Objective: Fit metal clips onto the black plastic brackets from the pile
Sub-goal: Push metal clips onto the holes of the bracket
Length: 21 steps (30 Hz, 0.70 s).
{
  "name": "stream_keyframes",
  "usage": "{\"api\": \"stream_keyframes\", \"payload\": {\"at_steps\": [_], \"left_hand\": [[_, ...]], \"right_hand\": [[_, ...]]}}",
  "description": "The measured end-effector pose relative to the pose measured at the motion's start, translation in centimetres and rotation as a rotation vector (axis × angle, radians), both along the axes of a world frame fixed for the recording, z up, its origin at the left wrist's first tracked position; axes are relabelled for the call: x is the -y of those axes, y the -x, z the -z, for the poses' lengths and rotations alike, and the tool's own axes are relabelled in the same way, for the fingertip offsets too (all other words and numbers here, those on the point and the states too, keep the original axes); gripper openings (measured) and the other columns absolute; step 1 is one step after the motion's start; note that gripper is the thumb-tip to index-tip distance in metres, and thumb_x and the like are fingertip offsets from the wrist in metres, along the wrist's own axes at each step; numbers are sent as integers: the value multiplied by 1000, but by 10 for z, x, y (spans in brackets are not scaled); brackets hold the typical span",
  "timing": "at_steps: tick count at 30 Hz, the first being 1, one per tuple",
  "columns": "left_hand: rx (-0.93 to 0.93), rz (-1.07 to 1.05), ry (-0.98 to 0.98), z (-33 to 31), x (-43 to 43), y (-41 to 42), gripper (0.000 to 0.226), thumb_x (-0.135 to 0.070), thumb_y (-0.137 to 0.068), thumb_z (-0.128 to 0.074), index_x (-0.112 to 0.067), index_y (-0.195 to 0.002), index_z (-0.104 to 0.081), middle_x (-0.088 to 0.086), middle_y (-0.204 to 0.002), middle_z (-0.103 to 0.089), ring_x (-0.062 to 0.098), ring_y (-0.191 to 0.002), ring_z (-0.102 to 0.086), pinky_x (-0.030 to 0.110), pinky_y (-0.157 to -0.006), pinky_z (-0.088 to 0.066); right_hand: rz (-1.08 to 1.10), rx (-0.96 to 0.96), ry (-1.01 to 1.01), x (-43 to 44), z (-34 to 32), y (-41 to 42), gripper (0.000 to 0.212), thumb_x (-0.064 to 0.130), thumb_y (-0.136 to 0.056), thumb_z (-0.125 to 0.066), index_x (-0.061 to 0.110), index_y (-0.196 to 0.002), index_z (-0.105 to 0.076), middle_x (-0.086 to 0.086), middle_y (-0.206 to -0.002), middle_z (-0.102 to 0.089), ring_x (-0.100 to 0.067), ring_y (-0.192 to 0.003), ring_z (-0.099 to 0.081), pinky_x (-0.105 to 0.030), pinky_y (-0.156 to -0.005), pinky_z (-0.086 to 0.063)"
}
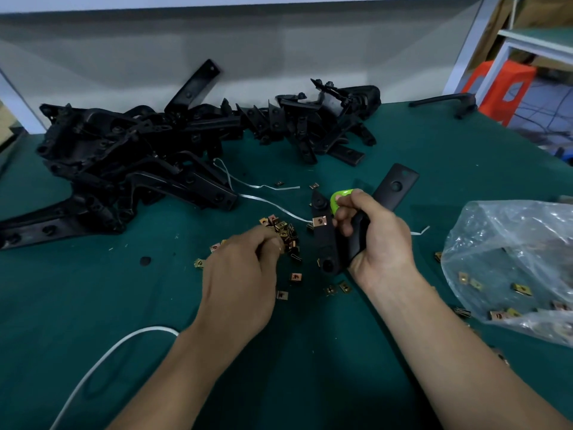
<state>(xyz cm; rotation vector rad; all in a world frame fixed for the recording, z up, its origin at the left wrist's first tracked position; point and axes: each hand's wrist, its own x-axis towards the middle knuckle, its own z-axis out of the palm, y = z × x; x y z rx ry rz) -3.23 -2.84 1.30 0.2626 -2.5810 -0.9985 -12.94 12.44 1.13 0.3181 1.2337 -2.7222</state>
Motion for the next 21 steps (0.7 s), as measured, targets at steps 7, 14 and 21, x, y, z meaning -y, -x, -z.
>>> {"api": "stream_keyframes", "payload": {"at_steps": [7, 14, 21], "left_hand": [[94, 54, -736, -3, -19, 0, 34, -1, -90, -58, -20, -64, -72, 12, -56, -68, 26, -46, -66, 27, -43, -52], [93, 143, -744, 6, -9, 2, 20, -7, -75, -87, -25, -82, -82, 9, -69, -76, 23, -61, -72, 46, -68, -62], [70, 181, -808, 3, -11, 0, 27, -23, -51, -91, -26, -75, -81, 2, -73, -77, 10, -65, -69, 19, -61, -54]], "right_hand": [[-9, -14, -11, 1, 0, 1, 15, 12, -92, -65, -2, -86, -68, -13, -64, -59, -17, -45, -45, -23, -45, -45], [-17, -28, -21, 1, 1, 0, 17, 13, -92, -66, 0, -80, -70, -12, -62, -58, -17, -45, -45, -22, -45, -46], [-48, -12, -10, 2, -1, -1, 21, 16, -92, -65, 4, -76, -70, -10, -61, -57, -17, -44, -45, -24, -46, -47]]}}
